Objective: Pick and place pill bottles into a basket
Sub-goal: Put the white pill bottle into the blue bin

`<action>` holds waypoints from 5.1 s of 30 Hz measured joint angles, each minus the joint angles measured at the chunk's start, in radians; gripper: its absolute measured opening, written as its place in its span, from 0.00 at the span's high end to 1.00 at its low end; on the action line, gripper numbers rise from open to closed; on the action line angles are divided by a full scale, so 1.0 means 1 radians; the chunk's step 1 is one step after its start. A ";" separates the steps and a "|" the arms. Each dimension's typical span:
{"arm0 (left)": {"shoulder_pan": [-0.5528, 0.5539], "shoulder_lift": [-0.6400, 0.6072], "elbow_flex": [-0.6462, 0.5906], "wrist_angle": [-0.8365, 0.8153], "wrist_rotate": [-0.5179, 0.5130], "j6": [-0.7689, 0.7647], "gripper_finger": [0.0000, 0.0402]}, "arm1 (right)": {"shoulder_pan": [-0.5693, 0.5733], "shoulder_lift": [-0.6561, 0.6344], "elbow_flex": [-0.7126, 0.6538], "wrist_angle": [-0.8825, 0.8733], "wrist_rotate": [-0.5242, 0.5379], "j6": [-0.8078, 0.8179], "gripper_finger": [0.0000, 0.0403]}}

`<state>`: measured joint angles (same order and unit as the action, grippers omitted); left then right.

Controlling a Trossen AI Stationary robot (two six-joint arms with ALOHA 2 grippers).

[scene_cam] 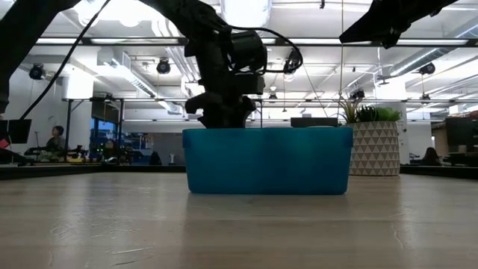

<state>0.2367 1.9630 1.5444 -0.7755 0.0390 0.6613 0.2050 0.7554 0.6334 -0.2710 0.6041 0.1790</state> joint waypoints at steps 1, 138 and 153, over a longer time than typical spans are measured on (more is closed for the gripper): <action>0.001 0.001 0.000 0.002 0.000 0.000 0.39 | 0.000 0.000 0.000 0.000 0.000 0.000 0.98; -0.305 -0.066 -0.124 0.063 -0.075 -0.275 0.60 | 0.000 0.001 -0.003 0.023 -0.005 0.009 0.98; -0.304 -0.066 -0.122 0.060 -0.101 -0.290 0.59 | 0.000 0.001 -0.003 0.022 -0.005 0.013 0.98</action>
<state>-0.0677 1.8973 1.4220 -0.7154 -0.0616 0.3717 0.2050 0.7563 0.6300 -0.2489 0.5991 0.1917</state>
